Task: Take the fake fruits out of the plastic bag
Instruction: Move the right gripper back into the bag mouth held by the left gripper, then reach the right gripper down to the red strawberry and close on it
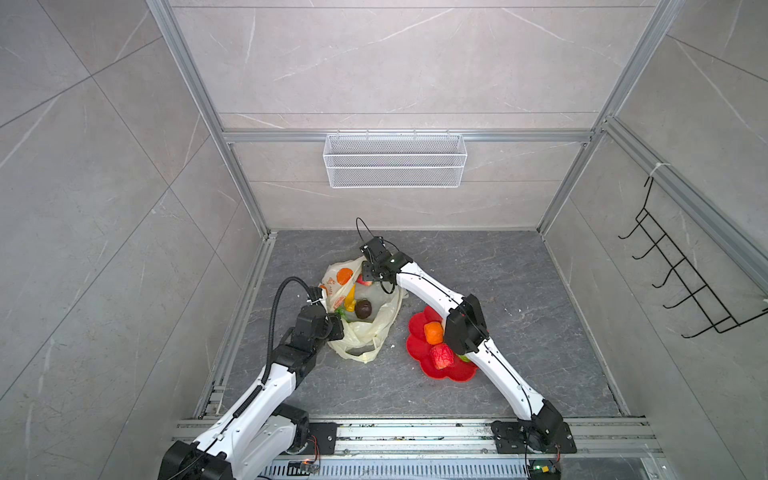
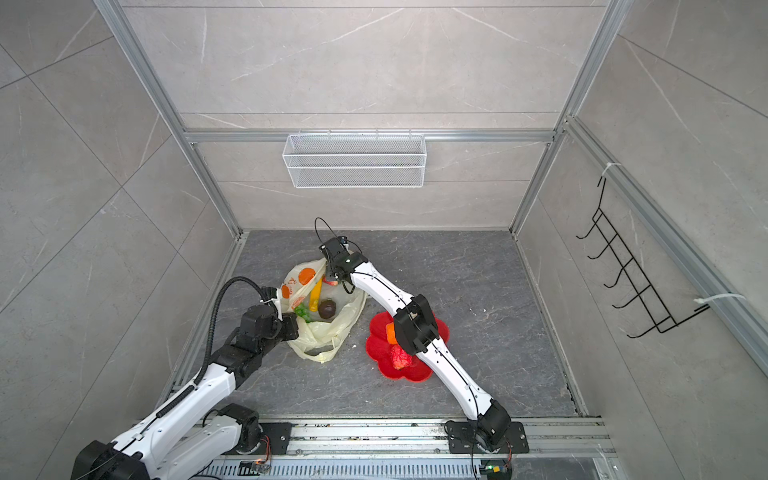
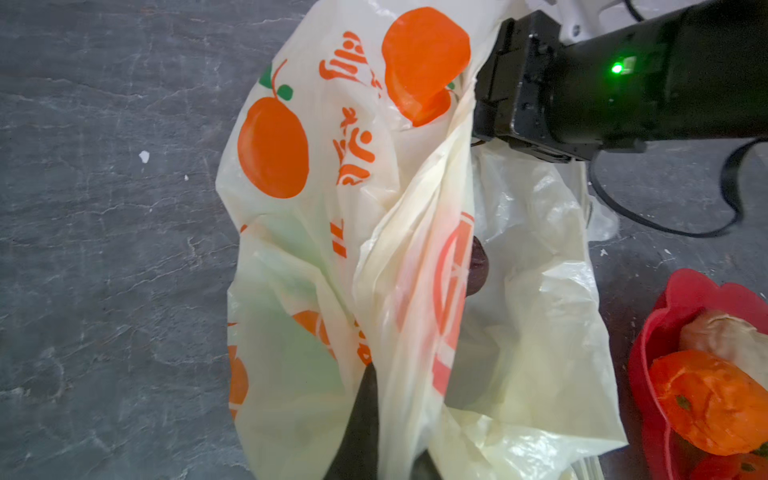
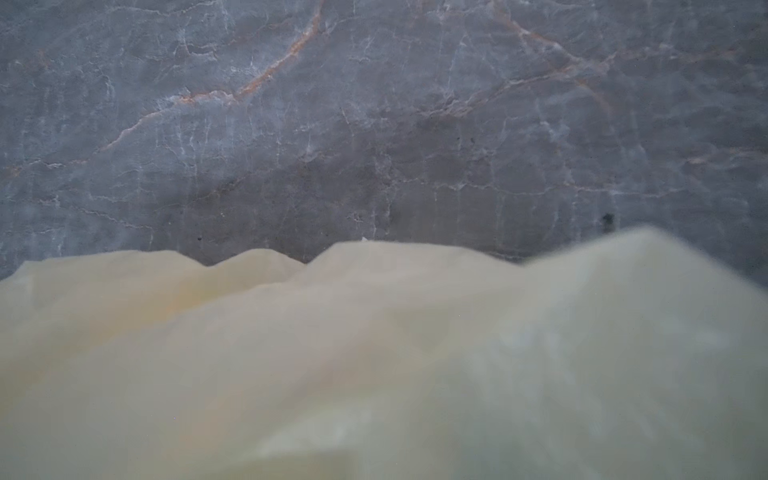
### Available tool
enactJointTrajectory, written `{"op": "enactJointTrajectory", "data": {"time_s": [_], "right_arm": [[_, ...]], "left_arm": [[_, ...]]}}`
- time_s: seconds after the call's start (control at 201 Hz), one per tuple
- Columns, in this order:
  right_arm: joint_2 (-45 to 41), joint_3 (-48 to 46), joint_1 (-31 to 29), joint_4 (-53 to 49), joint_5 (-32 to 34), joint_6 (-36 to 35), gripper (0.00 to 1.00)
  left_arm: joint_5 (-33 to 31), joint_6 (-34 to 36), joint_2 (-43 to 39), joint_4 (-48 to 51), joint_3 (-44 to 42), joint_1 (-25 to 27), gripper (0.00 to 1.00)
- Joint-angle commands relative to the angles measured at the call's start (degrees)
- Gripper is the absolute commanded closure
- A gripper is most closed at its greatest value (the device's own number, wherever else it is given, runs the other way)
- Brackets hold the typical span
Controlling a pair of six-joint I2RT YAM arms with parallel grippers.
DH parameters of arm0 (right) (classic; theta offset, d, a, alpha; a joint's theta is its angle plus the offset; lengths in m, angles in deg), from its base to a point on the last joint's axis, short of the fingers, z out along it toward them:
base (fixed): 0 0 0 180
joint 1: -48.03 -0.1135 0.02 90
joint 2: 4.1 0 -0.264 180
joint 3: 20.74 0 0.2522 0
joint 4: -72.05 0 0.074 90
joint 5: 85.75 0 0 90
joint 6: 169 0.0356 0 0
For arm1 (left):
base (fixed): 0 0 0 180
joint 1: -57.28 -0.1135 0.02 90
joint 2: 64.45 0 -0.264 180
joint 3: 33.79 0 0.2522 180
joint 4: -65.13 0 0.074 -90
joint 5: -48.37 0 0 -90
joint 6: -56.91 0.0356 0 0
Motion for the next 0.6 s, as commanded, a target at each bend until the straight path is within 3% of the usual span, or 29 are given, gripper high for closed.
{"op": "enactJointTrajectory", "data": {"time_s": [0.0, 0.239, 0.329, 0.592], "right_arm": [[1.55, 0.91, 0.75, -3.62, -2.44, -0.01, 0.36], [-5.66, -12.72, 0.32, 4.96, -10.39, 0.62, 0.37], [-7.65, -17.32, 0.06, 7.81, -12.7, 1.74, 0.33], [-7.13, -17.82, -1.35, 8.92, -12.24, 1.83, 0.26]], "left_arm": [[3.17, 1.63, -0.79, -3.26, 0.02, 0.23, 1.0], [2.96, 1.63, 1.77, -2.91, 1.03, 0.17, 1.0], [2.73, 1.63, 1.78, -2.85, 0.97, 0.2, 1.0], [2.66, 1.54, 1.96, -2.87, 1.02, 0.18, 1.0]]}}
